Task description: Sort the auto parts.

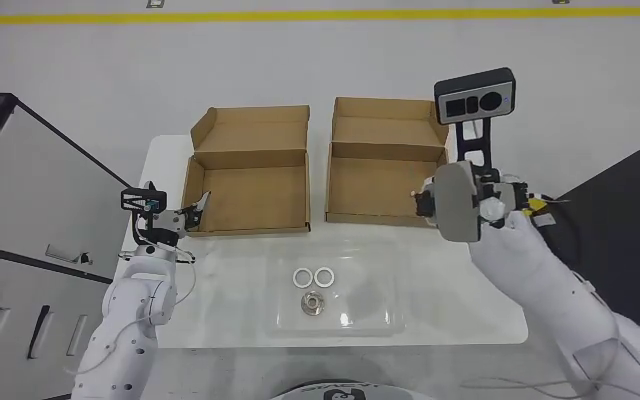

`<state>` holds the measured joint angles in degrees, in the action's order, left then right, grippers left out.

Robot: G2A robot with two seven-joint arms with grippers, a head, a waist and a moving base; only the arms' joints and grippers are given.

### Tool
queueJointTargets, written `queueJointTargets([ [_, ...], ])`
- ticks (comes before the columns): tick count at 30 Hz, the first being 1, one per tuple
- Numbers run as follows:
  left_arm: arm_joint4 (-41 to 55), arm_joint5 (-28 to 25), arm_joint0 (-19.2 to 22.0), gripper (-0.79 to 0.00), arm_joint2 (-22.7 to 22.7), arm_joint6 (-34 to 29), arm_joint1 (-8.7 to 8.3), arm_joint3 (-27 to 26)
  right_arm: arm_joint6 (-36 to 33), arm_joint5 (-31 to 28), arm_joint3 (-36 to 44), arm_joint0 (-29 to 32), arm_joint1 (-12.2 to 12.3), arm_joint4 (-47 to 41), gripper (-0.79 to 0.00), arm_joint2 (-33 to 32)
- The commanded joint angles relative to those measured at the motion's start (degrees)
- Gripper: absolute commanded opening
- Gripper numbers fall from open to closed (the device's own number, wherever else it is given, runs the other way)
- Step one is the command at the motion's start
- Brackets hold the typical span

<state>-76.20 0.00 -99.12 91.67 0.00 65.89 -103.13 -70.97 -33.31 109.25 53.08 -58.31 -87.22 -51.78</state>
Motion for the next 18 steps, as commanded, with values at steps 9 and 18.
queueJointTargets([
  [9, 0.0, 0.0, 0.0, 0.0, 0.0, 0.0, 0.0, 0.0, 1.7, 3.2, -1.1, 1.2, -1.5, 5.5, -0.785, -1.9],
  [18, 0.0, 0.0, 0.0, 0.0, 0.0, 0.0, 0.0, 0.0, 5.5, 7.4, -1.8, 0.7, -2.4, 14.8, -0.785, -2.6],
])
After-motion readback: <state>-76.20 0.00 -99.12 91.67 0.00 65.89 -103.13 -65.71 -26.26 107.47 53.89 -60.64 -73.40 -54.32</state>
